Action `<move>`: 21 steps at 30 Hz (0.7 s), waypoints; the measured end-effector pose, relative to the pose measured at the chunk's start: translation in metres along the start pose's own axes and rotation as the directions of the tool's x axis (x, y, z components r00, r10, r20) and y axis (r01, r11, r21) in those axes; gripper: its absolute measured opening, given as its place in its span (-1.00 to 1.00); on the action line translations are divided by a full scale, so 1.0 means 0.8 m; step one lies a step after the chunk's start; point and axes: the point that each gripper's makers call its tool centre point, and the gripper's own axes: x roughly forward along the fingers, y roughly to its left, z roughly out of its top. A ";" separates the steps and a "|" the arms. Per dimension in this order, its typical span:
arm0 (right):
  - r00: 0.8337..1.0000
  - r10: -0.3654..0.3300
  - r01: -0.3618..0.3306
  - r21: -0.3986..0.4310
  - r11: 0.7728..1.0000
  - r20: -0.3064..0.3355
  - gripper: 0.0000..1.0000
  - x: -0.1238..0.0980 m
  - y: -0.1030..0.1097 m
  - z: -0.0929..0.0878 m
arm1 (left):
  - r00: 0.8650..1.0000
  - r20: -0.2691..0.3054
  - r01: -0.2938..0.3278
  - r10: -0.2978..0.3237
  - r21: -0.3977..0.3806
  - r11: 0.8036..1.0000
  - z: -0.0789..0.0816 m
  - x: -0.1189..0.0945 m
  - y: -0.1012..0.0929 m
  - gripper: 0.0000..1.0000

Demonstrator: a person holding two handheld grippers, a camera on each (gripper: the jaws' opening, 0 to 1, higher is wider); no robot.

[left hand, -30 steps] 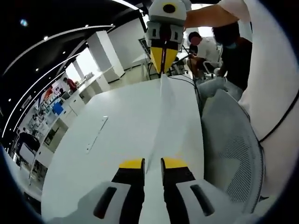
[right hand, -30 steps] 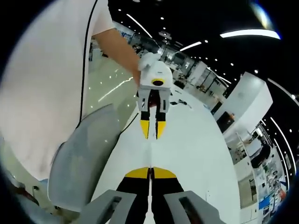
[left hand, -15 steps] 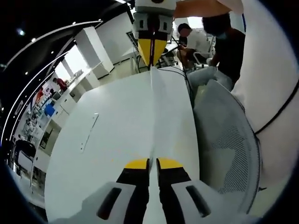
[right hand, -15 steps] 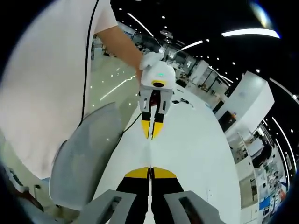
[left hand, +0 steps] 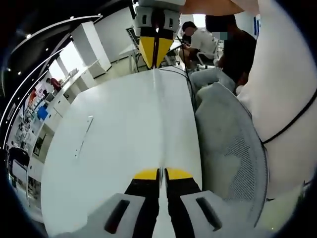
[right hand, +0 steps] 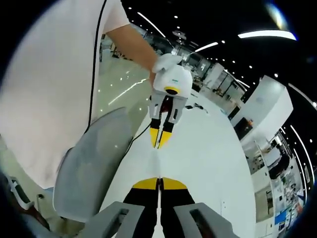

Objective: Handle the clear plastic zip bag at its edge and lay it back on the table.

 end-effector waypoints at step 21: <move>1.000 -0.002 0.002 -0.004 1.000 -0.006 -1.00 0.004 0.000 -0.004 | 0.997 -0.056 0.052 -0.059 -0.111 0.992 -0.001 0.003 -0.016 -1.00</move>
